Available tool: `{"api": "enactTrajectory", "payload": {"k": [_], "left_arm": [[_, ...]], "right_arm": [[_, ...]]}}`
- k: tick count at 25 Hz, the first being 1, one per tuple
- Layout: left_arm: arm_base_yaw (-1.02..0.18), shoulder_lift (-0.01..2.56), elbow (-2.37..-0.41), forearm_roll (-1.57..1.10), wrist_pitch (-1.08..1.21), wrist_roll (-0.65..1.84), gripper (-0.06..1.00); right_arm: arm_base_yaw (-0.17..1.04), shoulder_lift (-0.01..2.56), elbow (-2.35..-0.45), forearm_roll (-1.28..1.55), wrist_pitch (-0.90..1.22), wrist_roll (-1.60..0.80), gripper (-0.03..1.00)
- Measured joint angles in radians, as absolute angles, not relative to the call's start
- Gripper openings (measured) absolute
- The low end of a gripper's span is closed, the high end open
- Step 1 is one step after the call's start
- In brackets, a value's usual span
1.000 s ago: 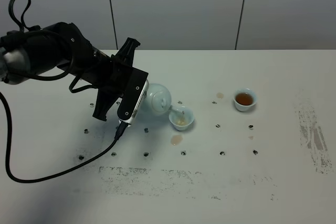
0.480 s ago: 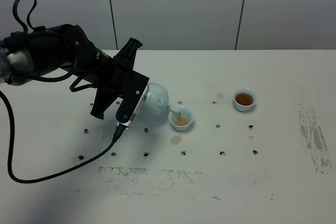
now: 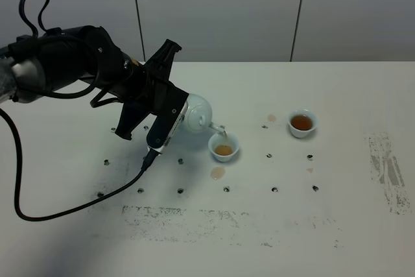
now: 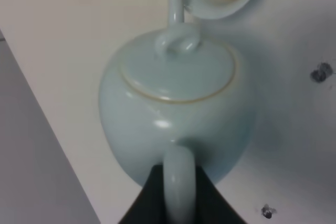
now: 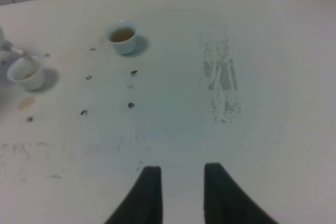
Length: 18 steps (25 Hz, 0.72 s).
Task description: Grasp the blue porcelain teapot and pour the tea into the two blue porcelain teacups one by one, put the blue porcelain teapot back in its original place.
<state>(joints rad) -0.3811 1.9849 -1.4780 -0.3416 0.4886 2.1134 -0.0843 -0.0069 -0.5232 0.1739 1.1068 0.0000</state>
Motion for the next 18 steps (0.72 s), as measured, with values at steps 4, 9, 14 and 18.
{"api": "enactTrajectory", "payload": {"k": [4, 9, 14, 18], "left_arm": [[-0.381, 1.986, -1.479, -0.323, 0.497, 2.114, 0.1], [-0.382, 1.986, -1.48, -0.298, 0.504, 2.114, 0.1], [-0.397, 1.985, -1.48, -0.267, 0.512, 2.114, 0.1], [-0.41, 1.974, -1.48, -0.248, 0.513, 2.114, 0.1]], "right_arm": [[-0.084, -0.007, -0.523, 0.174, 1.107, 0.0, 0.22], [-0.084, -0.007, -0.523, 0.174, 1.107, 0.0, 0.22], [-0.084, -0.007, -0.523, 0.174, 1.107, 0.0, 0.22], [-0.084, -0.007, -0.523, 0.174, 1.107, 0.0, 0.22]]}}
